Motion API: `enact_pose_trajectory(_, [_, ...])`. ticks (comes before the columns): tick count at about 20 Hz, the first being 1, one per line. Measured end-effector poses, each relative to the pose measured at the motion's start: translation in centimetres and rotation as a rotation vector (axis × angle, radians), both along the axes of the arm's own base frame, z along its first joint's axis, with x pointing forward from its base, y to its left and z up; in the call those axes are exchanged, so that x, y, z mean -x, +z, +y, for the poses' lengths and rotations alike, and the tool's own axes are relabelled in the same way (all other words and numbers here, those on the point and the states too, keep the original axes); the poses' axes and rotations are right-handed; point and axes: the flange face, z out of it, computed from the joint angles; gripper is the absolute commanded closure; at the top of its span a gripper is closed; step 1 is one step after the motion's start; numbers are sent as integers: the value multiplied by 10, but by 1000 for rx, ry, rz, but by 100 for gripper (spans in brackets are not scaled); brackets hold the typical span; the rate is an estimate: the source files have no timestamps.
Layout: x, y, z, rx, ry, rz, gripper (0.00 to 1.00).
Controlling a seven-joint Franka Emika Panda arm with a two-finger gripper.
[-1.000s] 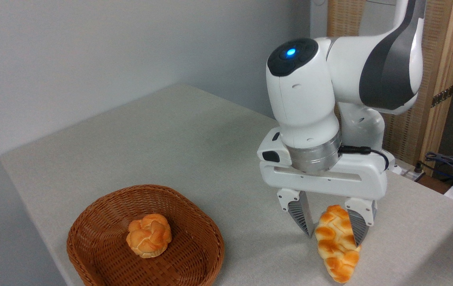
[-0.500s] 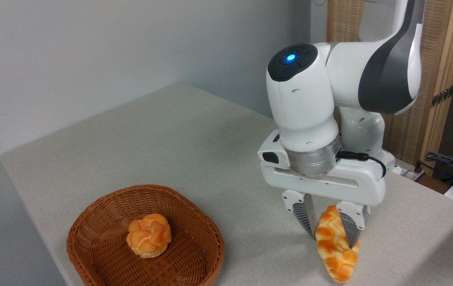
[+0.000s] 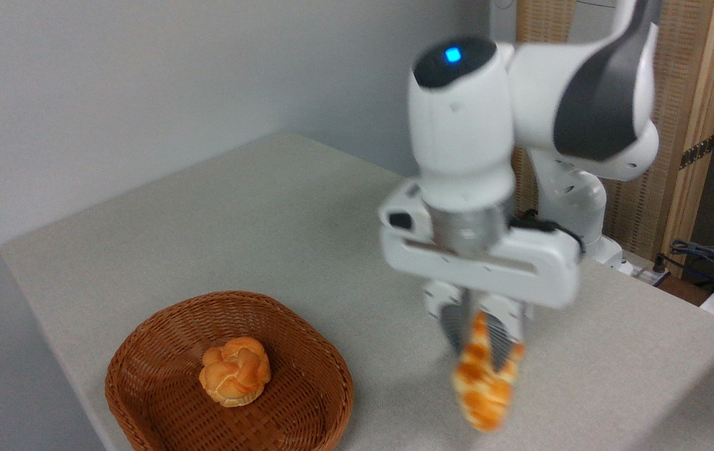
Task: Put bread into the basket
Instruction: 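Lift the braided roll and carry it over the woven basket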
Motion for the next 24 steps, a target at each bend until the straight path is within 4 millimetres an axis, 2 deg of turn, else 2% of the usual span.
enact_pose_trajectory(1, [-11,21,-16,7,-22,-6,50])
enact_pose_trajectory(3, [-39,61,-55,-12,-93,-5,49])
enact_pose_trajectory(5, [-76,87,-98,-30,-159,-26,48])
enact_pose_trajectory(7, [-114,95,-131,-22,-199,-57,43])
enact_pose_trajectory(8, [-129,95,-139,-18,-207,-66,36])
enact_pose_trajectory(11, [-168,92,-153,-17,-224,-149,32])
enact_pose_trajectory(12, [-178,91,-156,-14,-224,-195,26])
enact_pose_trajectory(14, [-191,86,-162,-6,-230,-260,1])
enact_pose_trajectory(19, [-199,70,-206,17,-297,-269,0])
enact_pose_trajectory(24, [-200,64,-216,21,-313,-259,0])
